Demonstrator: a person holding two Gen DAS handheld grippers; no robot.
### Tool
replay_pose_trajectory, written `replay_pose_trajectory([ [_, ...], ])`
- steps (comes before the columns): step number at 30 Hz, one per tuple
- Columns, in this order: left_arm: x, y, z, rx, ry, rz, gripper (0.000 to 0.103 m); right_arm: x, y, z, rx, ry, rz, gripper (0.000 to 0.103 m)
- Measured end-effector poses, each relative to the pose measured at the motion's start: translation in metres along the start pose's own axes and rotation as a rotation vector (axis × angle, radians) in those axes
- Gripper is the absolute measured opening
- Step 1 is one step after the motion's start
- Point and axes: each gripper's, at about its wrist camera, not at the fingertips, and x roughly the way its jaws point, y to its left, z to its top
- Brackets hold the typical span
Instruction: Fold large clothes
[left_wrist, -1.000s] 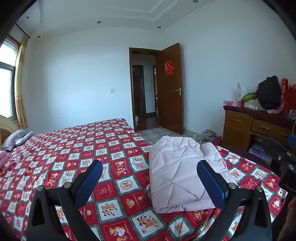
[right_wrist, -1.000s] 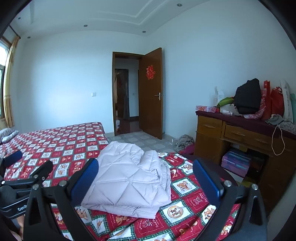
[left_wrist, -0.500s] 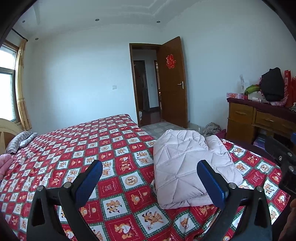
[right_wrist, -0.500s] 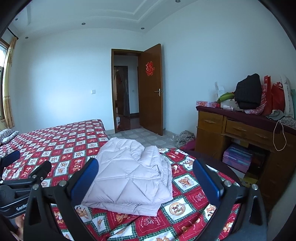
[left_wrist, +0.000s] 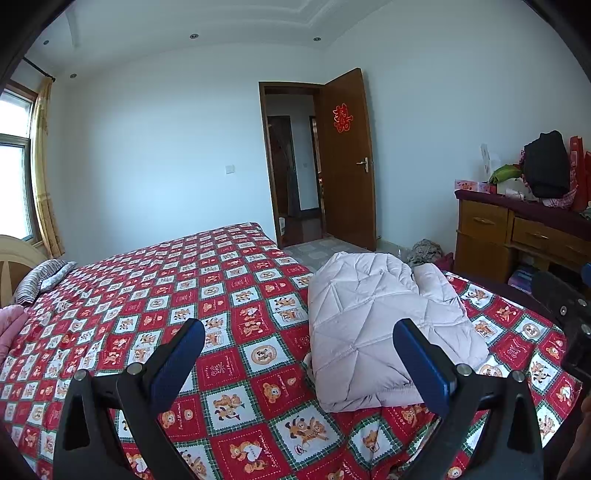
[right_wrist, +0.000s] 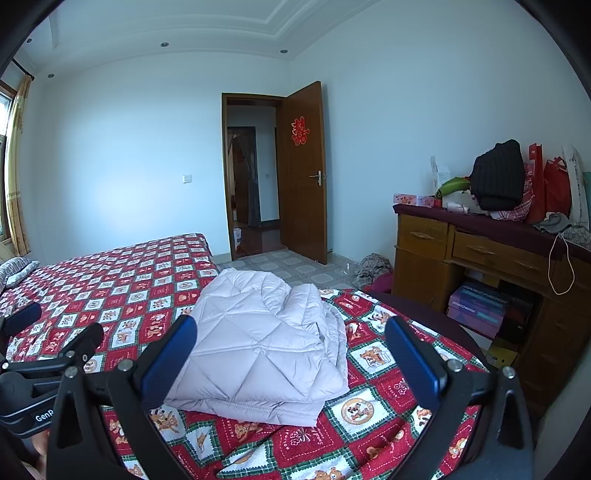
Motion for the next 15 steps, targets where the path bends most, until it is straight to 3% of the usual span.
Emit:
replay_pose_trajectory([
  [15,0.004,0.0002,-0.0005,-0.001,0.014,0.019,0.102,0.0006,-0.0001,-0.0023,0.006,0.005,0.003,0.103],
])
